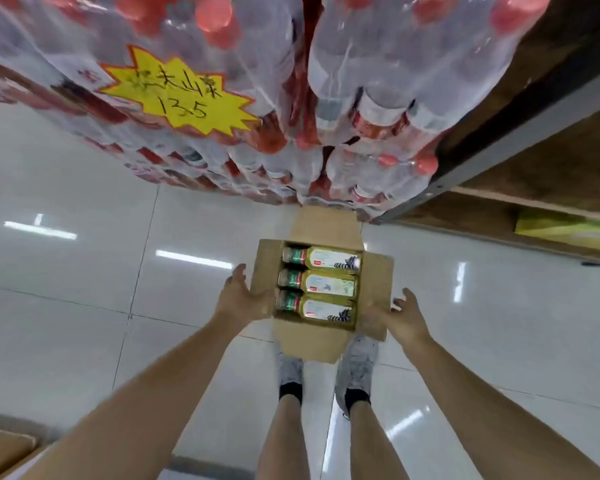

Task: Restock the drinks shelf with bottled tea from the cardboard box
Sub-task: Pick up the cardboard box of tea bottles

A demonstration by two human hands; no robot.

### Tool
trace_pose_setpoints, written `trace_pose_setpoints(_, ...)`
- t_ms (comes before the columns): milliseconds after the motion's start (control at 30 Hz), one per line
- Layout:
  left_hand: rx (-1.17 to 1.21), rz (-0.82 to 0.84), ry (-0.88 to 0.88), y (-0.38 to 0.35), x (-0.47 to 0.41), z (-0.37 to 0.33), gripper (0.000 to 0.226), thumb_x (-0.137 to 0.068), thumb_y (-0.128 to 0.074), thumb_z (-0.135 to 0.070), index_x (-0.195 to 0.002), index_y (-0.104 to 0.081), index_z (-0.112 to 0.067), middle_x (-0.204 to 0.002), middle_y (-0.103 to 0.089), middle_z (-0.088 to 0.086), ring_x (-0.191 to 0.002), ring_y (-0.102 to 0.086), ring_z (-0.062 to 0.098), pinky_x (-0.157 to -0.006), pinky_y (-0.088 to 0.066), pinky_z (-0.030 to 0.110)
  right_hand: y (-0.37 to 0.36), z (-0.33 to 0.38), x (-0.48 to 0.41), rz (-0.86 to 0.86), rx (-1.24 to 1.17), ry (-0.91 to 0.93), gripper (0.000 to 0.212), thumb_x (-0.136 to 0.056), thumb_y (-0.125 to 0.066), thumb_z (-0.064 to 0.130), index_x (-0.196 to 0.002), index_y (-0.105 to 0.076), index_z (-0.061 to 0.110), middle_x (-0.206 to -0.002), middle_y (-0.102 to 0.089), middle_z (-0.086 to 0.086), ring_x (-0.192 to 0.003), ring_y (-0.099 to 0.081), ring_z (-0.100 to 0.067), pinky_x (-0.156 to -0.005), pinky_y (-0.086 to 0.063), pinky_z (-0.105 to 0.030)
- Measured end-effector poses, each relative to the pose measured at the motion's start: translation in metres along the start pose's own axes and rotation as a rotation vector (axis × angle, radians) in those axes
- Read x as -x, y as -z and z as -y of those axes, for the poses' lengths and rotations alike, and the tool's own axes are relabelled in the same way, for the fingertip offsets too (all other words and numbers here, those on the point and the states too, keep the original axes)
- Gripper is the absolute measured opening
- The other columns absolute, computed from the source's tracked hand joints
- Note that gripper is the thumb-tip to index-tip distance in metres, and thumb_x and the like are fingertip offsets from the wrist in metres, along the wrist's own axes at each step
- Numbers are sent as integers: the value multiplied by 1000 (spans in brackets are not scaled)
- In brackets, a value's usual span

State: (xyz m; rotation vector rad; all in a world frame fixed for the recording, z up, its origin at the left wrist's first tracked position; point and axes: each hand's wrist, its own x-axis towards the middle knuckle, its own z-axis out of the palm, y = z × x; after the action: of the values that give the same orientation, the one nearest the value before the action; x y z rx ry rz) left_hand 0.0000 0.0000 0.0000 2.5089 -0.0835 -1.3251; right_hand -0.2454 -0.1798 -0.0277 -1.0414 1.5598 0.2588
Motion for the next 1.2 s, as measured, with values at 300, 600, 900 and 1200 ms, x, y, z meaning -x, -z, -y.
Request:
trace_pose_setpoints(300,254,32,114,-42,-62,19,29,-82,-73,-19,-109,-67,-21,-96,-73,-2,-84,-68,16,-67,-54,24,-18,-19,-46,-1,-167,-68,25,-86,-72,2,-110,-65,5,-92,-69,-3,-74,-65,-14,-47,-50,-15)
trace_pose_setpoints(600,419,-28,184,-37,-81,30,34,-84,-77,-17,-116,-67,-11,-92,-70,1,-83,-67,20,-71,-53,27,-22,-29,-61,-152,-315,-144,31,-67,-84,7,-93,-68,12,-87,-73,-1,-68,-66,-17,-61,-53,-27)
trace_pose_setpoints(900,460,-10,110,-40,-88,43,30,-84,-80,-21,-112,-72,-13,-102,-76,6,-90,-73,24,-84,-61,42,-31,-31,-57,-233,-348,-71,15,-81,-79,8,-90,-69,14,-85,-71,4,-61,-66,-9,-44,-49,-17)
trace_pose_setpoints(1200,431,107,6,-10,-48,29,26,-87,-78,-16,-112,-73,-12,-105,-77,7,-95,-74,28,-85,-60,49,-1,-42,-11,-213,-351,-29,20,-77,-84,13,-91,-71,16,-84,-74,7,-68,-69,-3,-53,-52,-13)
